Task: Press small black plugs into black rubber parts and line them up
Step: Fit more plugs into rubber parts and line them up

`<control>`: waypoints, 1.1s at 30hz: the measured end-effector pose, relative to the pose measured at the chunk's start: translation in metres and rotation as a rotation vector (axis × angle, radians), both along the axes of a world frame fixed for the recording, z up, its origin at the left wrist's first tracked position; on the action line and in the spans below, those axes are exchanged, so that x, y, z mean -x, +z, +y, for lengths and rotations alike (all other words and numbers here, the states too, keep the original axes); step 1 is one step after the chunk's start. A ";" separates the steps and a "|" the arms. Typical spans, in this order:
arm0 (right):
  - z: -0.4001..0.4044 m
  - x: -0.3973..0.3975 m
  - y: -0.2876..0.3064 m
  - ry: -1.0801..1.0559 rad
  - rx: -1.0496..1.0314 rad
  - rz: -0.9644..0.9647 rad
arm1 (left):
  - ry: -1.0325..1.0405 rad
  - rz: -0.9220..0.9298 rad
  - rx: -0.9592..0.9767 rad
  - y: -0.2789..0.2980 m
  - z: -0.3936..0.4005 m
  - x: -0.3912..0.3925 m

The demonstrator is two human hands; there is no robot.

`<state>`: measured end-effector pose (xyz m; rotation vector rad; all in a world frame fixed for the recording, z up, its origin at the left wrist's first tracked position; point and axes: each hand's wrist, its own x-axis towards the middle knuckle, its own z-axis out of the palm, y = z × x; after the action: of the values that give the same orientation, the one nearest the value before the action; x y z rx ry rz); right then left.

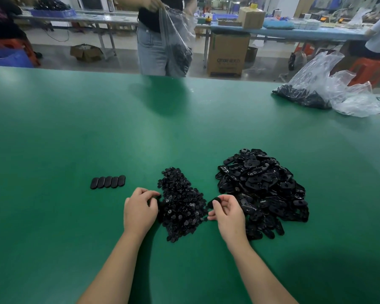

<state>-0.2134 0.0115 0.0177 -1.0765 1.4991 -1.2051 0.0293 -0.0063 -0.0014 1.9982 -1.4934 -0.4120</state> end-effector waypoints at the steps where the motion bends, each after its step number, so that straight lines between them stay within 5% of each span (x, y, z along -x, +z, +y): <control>1: -0.001 0.001 0.000 -0.009 0.006 -0.008 | 0.006 0.001 0.004 0.000 0.000 0.000; 18: -0.008 -0.004 0.008 -0.039 0.008 -0.246 | 0.060 0.048 0.058 0.003 -0.003 0.000; 33: 0.011 -0.015 -0.009 0.007 0.107 0.096 | 0.068 0.024 0.061 0.005 -0.004 0.001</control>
<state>-0.1985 0.0227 0.0085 -1.2257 1.5162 -1.2562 0.0287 -0.0098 0.0035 1.9830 -1.4027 -0.3567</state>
